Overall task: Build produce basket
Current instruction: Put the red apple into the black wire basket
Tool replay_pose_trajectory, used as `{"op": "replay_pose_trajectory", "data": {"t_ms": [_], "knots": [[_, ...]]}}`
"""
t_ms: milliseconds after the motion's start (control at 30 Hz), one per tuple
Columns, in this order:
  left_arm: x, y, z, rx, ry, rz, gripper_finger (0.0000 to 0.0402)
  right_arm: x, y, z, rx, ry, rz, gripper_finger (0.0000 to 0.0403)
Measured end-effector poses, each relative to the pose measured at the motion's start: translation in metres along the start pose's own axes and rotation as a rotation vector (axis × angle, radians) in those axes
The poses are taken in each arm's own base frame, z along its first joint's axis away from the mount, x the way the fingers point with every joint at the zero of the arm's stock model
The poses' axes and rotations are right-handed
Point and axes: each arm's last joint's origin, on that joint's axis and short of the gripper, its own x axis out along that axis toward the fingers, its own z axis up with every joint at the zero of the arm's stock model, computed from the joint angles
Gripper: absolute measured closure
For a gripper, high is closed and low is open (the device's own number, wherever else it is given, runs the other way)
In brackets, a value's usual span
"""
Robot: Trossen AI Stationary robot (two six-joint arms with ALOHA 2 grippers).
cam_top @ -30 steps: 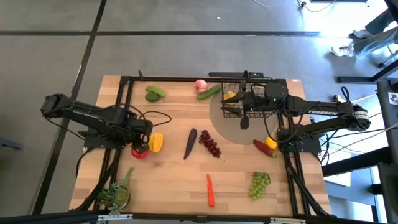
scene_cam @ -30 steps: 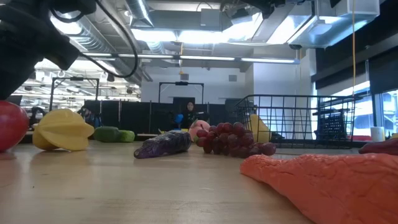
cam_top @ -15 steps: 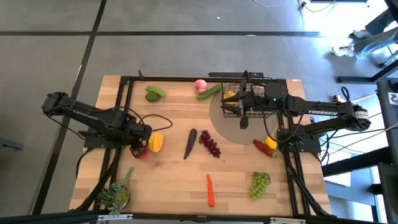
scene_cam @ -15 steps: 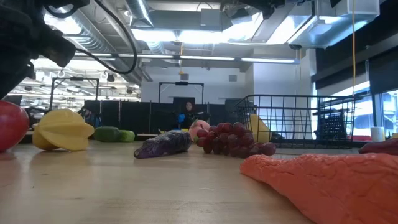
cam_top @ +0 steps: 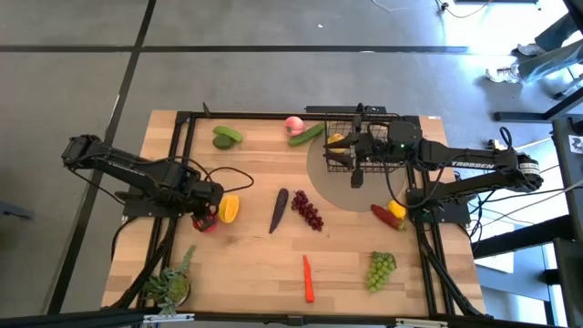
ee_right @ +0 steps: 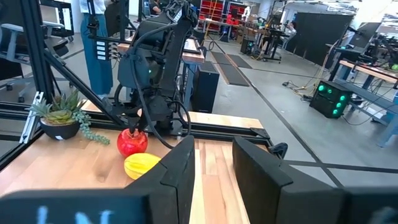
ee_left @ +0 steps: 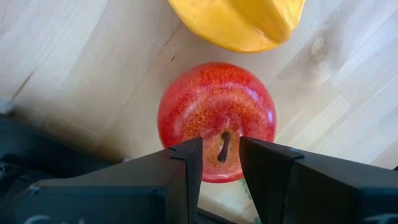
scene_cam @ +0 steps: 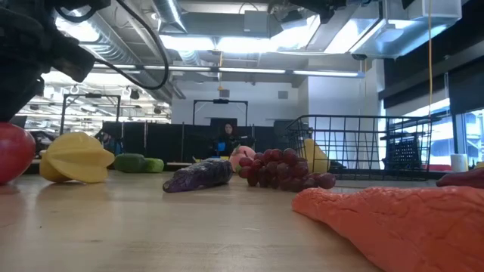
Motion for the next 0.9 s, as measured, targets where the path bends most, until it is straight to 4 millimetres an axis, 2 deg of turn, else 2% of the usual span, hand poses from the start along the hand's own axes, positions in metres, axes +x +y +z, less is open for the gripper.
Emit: {"op": "replay_pose_trajectory", "data": {"t_ms": [433,900], "knots": [[0.0000,-0.0001,-0.0001,0.000,0.004,-0.003,0.0349,0.0000,0.0000,0.0001,0.000,-0.001,-0.001,0.0291],[0.0049,-0.0022,0.0012,-0.005,0.050,0.003,0.0364,0.0000,-0.0002,0.0007,-0.002,-0.007,-0.002,0.0291]]}}
